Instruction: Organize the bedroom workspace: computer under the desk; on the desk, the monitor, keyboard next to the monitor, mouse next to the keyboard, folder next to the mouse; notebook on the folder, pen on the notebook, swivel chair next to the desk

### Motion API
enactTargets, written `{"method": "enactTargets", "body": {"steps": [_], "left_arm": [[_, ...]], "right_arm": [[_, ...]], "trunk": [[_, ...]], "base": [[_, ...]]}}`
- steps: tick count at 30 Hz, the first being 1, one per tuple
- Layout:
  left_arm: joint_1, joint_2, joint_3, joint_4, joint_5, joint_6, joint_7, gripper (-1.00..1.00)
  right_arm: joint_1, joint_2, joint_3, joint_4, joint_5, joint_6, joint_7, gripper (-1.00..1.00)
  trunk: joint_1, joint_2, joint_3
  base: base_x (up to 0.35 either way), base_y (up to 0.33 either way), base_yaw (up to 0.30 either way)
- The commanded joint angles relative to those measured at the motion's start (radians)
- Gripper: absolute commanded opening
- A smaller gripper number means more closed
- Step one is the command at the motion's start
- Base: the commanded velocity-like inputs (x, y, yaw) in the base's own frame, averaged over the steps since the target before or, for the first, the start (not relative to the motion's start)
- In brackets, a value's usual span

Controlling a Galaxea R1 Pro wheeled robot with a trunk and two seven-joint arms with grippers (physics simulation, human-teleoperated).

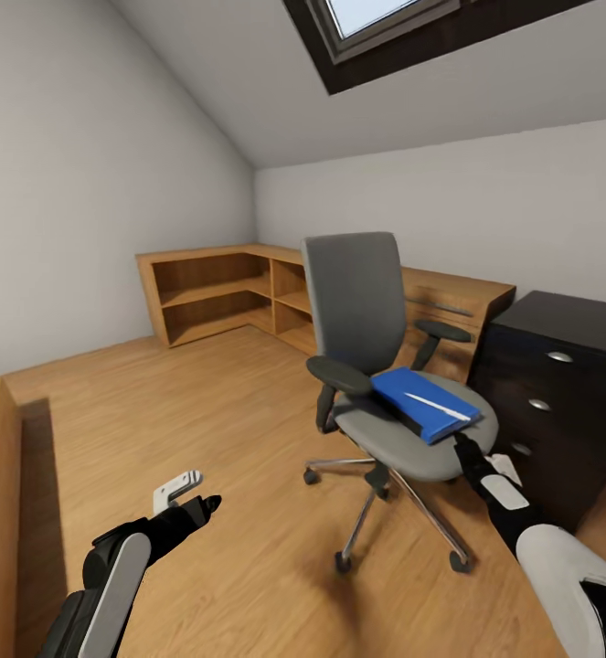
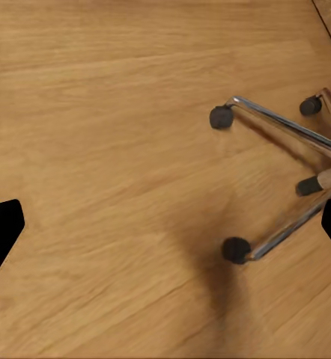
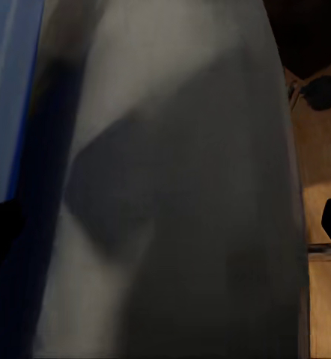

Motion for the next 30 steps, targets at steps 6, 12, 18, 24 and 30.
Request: {"method": "enactTargets", "body": {"steps": [6,12,18,24,30], "left_arm": [[-0.001,-0.001,0.001,0.0,0.01,0.003,0.008,1.0],[-0.001,-0.001,0.001,0.0,0.01,0.003,0.008,1.0],[-0.001,-0.001,0.001,0.0,0.01,0.003,0.008,1.0],[-0.001,0.0,0.001,0.0,0.009,0.003,0.007,1.0],[-0.001,0.0,0.001,-0.001,0.009,0.003,0.008,1.0]], "right_arm": [[0.0,-0.001,0.012,0.003,-0.016,-0.003,0.005,1.0],[0.0,-0.001,0.012,0.003,-0.016,-0.003,0.005,1.0],[0.0,-0.001,0.012,0.004,-0.016,-0.003,0.005,1.0],[0.0,-0.001,0.012,0.004,-0.016,-0.003,0.006,1.0],[0.0,-0.002,0.012,0.004,-0.016,-0.003,0.006,1.0]], "trunk": [[0.0,0.0,-0.001],[0.0,0.0,-0.001],[0.0,0.0,-0.001],[0.0,0.0,-0.001],[0.0,0.0,-0.001]], "base": [[0.307,0.0,0.124],[0.32,0.0,0.012],[0.32,0.0,0.001],[0.32,0.024,0.0],[0.32,0.09,0.0]]}}
